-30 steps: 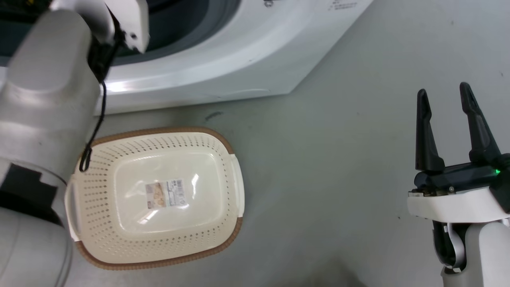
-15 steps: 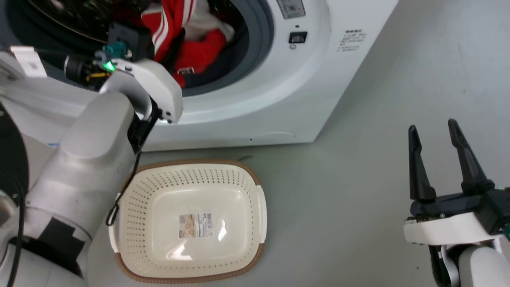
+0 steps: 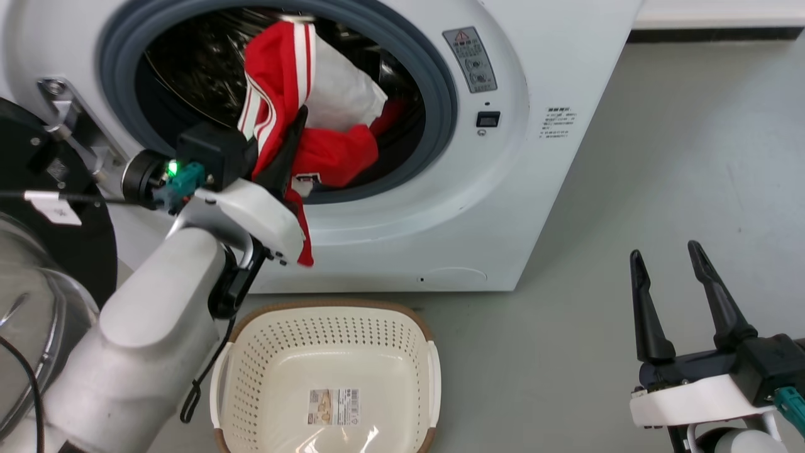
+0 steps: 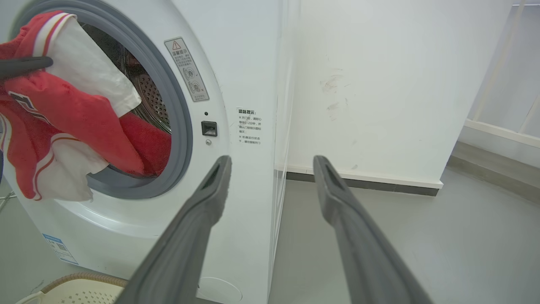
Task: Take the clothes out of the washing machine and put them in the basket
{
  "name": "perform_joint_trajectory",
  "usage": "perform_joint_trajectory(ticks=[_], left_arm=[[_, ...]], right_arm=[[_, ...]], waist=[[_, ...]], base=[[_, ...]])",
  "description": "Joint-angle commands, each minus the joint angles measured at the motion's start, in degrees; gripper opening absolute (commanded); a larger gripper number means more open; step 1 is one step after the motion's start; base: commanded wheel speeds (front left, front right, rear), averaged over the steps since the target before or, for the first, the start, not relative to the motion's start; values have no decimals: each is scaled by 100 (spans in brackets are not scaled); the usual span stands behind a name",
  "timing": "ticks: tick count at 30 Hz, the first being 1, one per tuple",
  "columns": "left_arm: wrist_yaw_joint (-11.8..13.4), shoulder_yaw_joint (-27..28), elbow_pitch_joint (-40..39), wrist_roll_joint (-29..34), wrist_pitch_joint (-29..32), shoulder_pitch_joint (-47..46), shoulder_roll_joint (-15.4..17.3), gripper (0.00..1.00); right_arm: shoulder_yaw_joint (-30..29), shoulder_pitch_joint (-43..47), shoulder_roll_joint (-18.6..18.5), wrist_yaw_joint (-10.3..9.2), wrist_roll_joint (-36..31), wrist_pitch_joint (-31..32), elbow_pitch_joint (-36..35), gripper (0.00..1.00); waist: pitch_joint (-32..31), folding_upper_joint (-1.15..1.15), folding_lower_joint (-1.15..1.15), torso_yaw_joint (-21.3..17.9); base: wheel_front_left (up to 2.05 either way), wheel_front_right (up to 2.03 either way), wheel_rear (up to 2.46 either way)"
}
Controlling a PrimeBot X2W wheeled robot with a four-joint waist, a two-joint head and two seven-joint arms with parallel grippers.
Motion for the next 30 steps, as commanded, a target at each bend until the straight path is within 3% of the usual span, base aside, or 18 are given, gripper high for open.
perform_joint_trajectory(ticks=[1,17,25,30], left_arm=[[50,21,-106,31,-29,87,32,0],[1262,343,-2974,91,234,1377,1005,0],[1604,408,-3796,70,342,1795,1268,0],[1676,345,-3964,-1,369,2114,1363,0]], right_arm=[[4,68,8,-4,-36,-14,10,100],[69,467,9,-4,-9,-14,56,100],[80,495,8,-4,0,-14,55,100],[71,448,9,-4,-3,-14,27,100]], waist=[[-117,0,1,59],[-670,0,1,220],[-678,0,1,261],[-585,0,1,273]], base=[[0,0,0],[0,0,0],[0,0,0],[0,0,0]])
